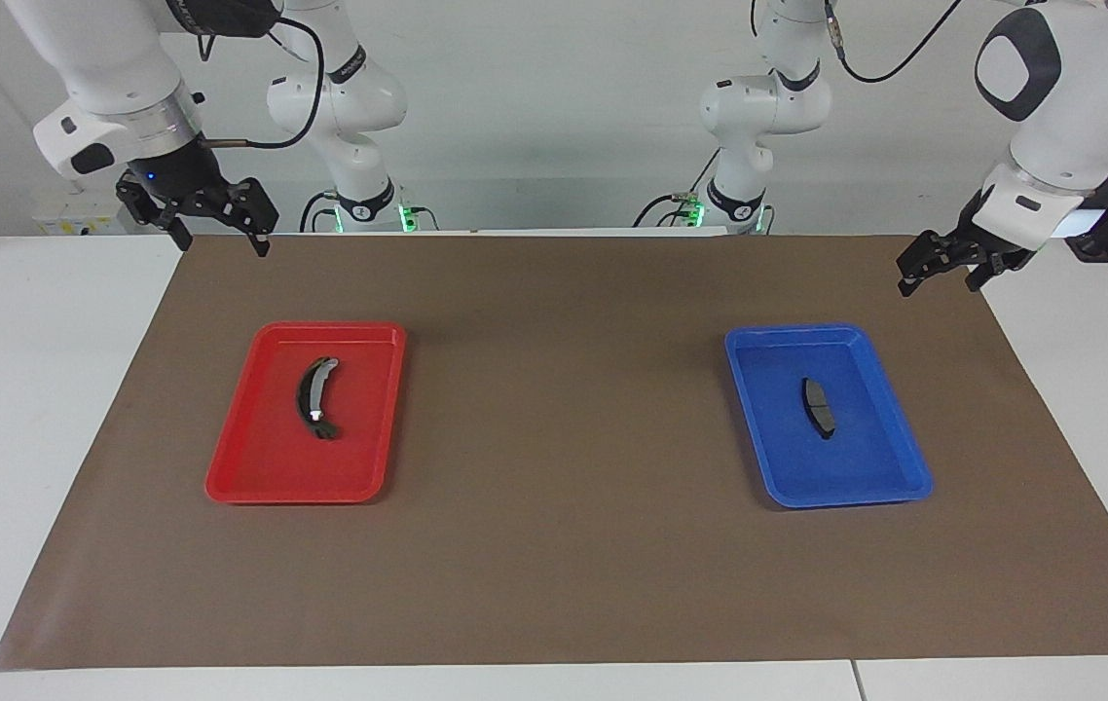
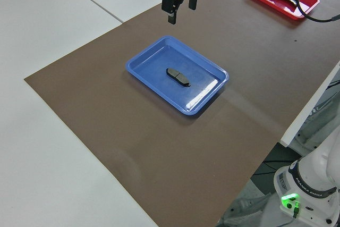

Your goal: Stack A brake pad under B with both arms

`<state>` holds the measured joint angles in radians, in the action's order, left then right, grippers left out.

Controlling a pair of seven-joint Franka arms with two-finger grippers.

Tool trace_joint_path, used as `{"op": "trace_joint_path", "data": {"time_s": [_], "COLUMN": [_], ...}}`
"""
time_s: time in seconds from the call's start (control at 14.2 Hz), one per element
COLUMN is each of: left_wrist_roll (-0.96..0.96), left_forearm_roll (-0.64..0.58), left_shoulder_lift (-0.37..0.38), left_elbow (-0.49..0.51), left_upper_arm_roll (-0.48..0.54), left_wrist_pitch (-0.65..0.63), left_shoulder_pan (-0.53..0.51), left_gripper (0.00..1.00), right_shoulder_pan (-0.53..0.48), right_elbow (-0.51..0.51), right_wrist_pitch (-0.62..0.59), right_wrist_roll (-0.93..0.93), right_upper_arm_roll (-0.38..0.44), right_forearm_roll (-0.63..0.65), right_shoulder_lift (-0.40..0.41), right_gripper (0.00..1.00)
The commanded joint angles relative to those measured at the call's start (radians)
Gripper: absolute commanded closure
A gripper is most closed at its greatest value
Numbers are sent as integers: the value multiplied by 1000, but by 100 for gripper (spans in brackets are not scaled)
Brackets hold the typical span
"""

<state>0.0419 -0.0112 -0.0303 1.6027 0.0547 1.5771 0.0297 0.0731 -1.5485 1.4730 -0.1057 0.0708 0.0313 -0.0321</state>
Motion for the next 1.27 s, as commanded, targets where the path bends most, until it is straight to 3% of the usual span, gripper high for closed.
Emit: {"op": "trace_joint_path", "data": {"time_s": [0.0,1.2], "left_wrist_roll": [12,13], "left_forearm_roll": [13,13], "left_shoulder_lift": [6,7], "left_elbow": [3,8], "left_upper_arm_roll": [-1,-1], "left_wrist_pitch": [-2,-23], "left_shoulder_pan": [-8,-8], "left_gripper": [0,0], "right_shoulder_pan": [0,-1], "right_elbow": [4,1], "right_wrist_pitch": [-11,-13], "right_wrist_roll": [18,17], "right_upper_arm_roll": [-5,-6], "right_forearm_roll": [19,18], "right_shoulder_lift": [-2,-3], "right_gripper": [0,0]}}
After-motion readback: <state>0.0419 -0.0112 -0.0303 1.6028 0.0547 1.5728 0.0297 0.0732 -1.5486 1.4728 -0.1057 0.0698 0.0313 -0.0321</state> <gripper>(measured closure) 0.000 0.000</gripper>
